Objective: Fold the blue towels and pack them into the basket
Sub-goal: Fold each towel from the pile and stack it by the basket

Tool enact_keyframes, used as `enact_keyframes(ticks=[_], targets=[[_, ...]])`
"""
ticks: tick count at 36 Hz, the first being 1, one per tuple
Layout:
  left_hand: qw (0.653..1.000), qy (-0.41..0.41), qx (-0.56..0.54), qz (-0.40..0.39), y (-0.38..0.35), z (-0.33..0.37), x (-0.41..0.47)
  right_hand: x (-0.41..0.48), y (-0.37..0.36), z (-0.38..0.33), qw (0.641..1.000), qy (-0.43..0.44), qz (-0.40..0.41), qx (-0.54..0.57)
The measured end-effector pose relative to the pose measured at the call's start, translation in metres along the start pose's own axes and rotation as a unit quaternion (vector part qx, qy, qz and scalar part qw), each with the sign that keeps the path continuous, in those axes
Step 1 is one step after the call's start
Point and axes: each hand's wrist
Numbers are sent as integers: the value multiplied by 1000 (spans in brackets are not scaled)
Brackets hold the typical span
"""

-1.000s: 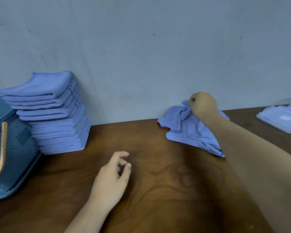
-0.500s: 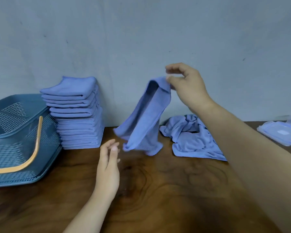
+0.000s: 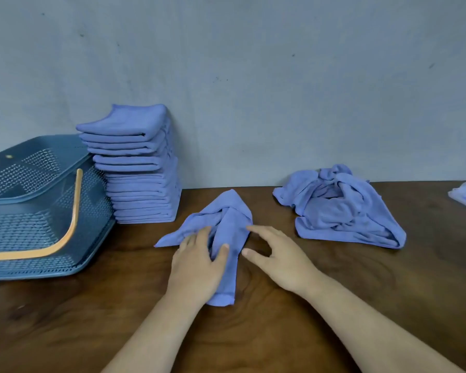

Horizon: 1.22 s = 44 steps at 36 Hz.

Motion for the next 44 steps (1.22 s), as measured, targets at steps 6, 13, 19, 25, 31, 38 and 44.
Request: enact_keyframes(ticks=[6,13,19,25,31,38,44], targets=[[996,-51,79,10,5,18,-10,-1,8,18,978,72,41,-193],[987,-138,73,33,7,26,-21,28,58,59,951,-85,29,-297],[986,-162,-12,-27,4,22,-20,45,85,74,947,-173,54,-266],[980,-184,-38,-70,1,26,-24,47,95,80,933,-202,126,-272],[967,-235,-38,-90,1,30,-28,42,89,72,888,-120,212,-389],[959,-259,-57,-98,2,27,-28,52,74,74,944,28,63,-323],[976,-199,-69,52,12,24,-24,53,88,86,935,-216,53,-276]])
Point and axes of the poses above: each hand's wrist, its own x-axis towards the middle knuckle, its own y-axis out of the back of the hand, z = x × y, and after that the axes turned 14 degrees about x, right-handed
